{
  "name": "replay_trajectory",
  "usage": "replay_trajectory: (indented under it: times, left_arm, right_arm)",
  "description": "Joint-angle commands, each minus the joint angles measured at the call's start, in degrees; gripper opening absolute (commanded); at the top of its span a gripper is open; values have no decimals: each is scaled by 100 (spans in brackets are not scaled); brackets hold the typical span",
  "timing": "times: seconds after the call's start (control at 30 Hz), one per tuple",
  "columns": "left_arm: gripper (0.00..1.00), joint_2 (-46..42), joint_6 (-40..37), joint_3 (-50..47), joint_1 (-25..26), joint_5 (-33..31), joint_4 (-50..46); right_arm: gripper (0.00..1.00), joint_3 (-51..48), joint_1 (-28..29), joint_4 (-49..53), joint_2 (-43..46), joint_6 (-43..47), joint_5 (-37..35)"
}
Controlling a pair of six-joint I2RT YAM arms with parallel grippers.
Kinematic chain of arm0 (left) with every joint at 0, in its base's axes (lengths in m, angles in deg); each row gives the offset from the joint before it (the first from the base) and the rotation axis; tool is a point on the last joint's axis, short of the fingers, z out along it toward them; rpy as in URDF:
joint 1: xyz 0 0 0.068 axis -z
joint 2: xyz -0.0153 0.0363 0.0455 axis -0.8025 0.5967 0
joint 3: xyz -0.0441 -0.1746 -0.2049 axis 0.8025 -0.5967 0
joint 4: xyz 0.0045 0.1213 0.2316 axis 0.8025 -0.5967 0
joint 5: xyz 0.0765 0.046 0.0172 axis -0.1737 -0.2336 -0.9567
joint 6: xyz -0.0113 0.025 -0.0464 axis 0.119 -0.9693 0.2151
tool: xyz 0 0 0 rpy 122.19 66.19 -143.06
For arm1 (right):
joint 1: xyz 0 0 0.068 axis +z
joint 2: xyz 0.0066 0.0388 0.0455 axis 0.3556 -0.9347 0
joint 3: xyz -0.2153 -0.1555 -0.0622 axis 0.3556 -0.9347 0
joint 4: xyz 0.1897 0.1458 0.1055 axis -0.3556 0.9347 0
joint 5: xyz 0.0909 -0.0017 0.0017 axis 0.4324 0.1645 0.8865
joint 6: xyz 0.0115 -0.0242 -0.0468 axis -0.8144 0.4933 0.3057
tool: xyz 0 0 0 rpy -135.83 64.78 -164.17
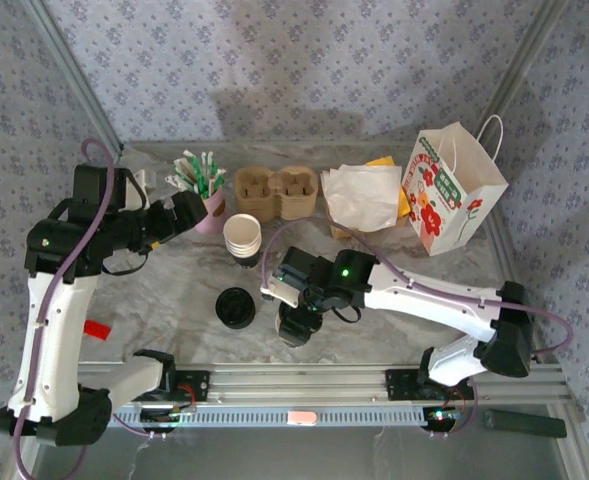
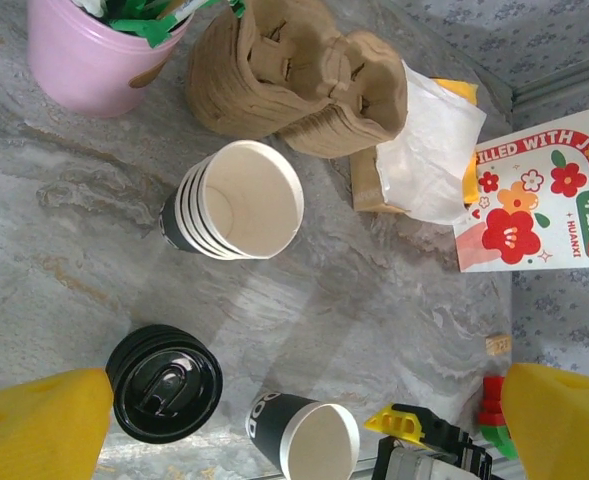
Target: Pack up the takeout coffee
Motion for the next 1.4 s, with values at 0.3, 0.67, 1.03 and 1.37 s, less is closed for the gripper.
replay_trajectory:
  times: [0.3,0.67,1.03,1.37]
  left_arm:
    - [100,-125,-148,-163,-27,12,86]
    - [99,-153,-136,-177,-36,12,117]
    - [100,-151,-139,-141,-54,13,123]
    - [100,-147,-130,-49,-71,56,113]
  right_arm:
    - [83,438,81,363,-723,427,-182]
    - [85,478,81,424,-968,566,-221]
    - [87,471,80,385,-1047,648,-230]
    - [91,510,81,475,-1122,707,-252]
